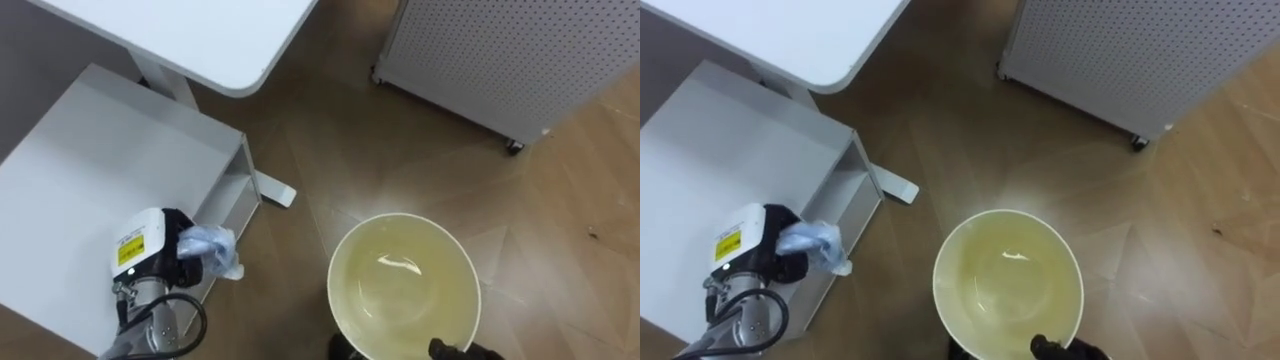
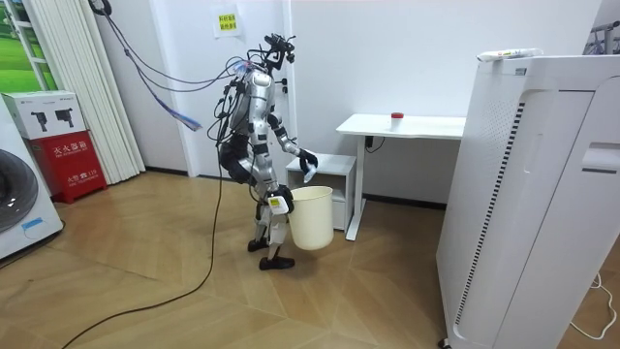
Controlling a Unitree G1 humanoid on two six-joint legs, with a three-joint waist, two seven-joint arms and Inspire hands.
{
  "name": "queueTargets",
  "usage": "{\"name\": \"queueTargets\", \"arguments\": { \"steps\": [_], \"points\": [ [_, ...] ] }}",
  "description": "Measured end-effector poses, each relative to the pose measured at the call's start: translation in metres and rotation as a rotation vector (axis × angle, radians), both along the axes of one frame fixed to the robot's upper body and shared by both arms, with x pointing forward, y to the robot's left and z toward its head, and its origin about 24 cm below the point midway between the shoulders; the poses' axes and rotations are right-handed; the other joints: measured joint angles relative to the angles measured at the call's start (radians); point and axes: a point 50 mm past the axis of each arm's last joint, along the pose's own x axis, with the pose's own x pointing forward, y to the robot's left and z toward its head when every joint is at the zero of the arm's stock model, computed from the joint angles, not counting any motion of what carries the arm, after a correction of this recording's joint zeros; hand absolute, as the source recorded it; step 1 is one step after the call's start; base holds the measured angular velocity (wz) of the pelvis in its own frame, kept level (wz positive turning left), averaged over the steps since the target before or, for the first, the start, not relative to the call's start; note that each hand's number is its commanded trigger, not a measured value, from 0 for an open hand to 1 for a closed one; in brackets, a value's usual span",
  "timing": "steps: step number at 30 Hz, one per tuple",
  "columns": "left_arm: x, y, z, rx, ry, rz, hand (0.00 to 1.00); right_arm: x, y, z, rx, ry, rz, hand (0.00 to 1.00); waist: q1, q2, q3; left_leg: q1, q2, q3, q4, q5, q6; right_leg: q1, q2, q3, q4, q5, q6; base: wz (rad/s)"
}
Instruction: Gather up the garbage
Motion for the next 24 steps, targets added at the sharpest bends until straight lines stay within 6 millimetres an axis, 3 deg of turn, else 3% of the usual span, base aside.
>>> {"name": "queueTargets", "arguments": {
  "steps": [6,12,20,24],
  "points": [
    [0.000,-0.002,-0.001,-0.016,0.006,-0.012,1.00,0.000,0.002,-0.001,-0.009,0.000,0.025,1.00,0.004,0.001,-0.0020,0.009,0.013,-0.003,-0.001,0.000,0.000,0.023,0.011,-0.011,-0.024,0.011,-0.002,-0.03],
    [-0.004,-0.026,-0.011,-0.079,0.023,-0.059,1.00,-0.004,0.009,-0.005,-0.016,0.009,0.045,1.00,0.004,0.000,-0.0029,0.071,0.010,0.007,-0.051,0.011,0.002,0.081,0.011,-0.012,-0.072,0.022,0.004,-0.01],
    [-0.008,-0.109,-0.019,-0.271,0.072,-0.270,1.00,-0.004,0.027,-0.009,-0.023,0.006,0.093,1.00,0.006,0.000,-0.0075,0.139,0.005,0.031,-0.145,0.035,0.002,0.139,0.012,-0.012,-0.148,0.041,0.011,0.01],
    [-0.016,-0.140,-0.020,-0.330,0.095,-0.375,1.00,-0.004,0.031,-0.009,-0.018,0.005,0.100,1.00,0.005,0.000,-0.0093,0.155,0.004,0.055,-0.178,0.043,0.002,0.141,0.011,-0.002,-0.161,0.041,0.012,-0.03]
  ]
}}
